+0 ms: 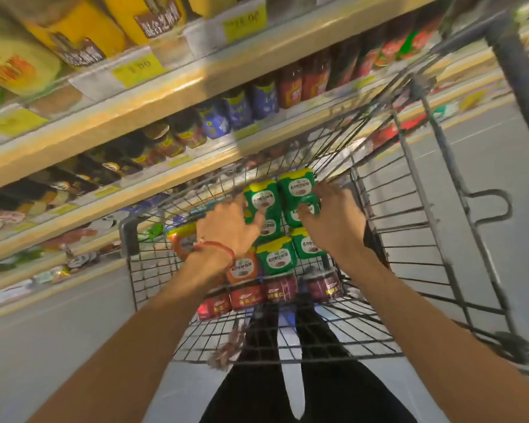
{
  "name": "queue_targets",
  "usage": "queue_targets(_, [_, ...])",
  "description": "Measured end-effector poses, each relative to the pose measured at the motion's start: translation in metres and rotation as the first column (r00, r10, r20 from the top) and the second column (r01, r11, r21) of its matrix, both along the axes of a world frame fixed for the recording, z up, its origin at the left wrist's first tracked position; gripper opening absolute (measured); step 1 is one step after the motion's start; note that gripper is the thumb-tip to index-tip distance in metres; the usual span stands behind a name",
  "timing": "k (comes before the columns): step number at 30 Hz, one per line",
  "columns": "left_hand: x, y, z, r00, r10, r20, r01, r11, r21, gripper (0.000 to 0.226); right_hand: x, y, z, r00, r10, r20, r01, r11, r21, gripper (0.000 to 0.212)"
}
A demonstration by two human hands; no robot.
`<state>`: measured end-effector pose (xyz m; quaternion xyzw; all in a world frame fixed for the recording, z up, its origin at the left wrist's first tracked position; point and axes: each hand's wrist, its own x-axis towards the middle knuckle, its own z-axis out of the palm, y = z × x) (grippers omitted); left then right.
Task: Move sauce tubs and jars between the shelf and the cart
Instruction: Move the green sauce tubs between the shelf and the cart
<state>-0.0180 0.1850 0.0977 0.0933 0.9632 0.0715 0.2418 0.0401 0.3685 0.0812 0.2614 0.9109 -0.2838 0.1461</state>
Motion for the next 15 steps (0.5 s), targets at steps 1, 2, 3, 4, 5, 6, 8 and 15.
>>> queue_targets(1, [-0.004, 0.0, -0.015, 0.999, 0.031, 0.041, -0.032, 0.999, 0.034, 0.059, -0.003, 0.0, -0.013, 1.0, -0.026, 0.012, 0.026, 1.0, -0.006, 0.046])
queue_targets(2, [-0.009, -0.001, -0.031, 0.995, 0.057, 0.076, -0.062, 0.996, 0.059, 0.062, -0.006, -0.001, -0.024, 0.999, -0.05, 0.016, 0.05, 0.999, -0.007, 0.047])
queue_targets(3, [-0.013, -0.001, -0.046, 0.986, 0.101, 0.133, -0.113, 0.99, 0.084, 0.065, -0.007, -0.002, -0.037, 0.998, -0.062, 0.006, 0.062, 0.998, -0.002, 0.047])
queue_targets(4, [-0.018, -0.001, -0.062, 0.966, 0.159, 0.204, -0.184, 0.977, 0.111, 0.073, -0.008, -0.003, -0.05, 0.998, -0.066, -0.005, 0.066, 0.998, 0.003, 0.047])
queue_targets(5, [-0.022, 0.001, -0.073, 0.935, 0.221, 0.277, -0.265, 0.955, 0.132, 0.087, -0.011, -0.003, -0.061, 0.997, -0.073, -0.006, 0.073, 0.997, -0.004, 0.048])
queue_targets(6, [-0.026, 0.001, -0.088, 0.895, 0.288, 0.342, -0.353, 0.924, 0.145, 0.103, -0.014, -0.003, -0.074, 0.996, -0.084, 0.002, 0.084, 0.996, -0.024, 0.048])
queue_targets(8, [-0.034, 0.004, -0.113, 0.825, 0.355, 0.44, -0.468, 0.866, 0.179, 0.114, -0.021, 0.001, -0.1, 0.992, -0.127, 0.019, 0.128, 0.986, -0.107, 0.051])
queue_targets(15, [-0.052, 0.008, -0.186, 0.618, 0.458, 0.64, -0.736, 0.624, 0.264, 0.088, -0.035, 0.019, -0.171, 0.949, -0.298, 0.108, 0.315, 0.858, -0.404, 0.047])
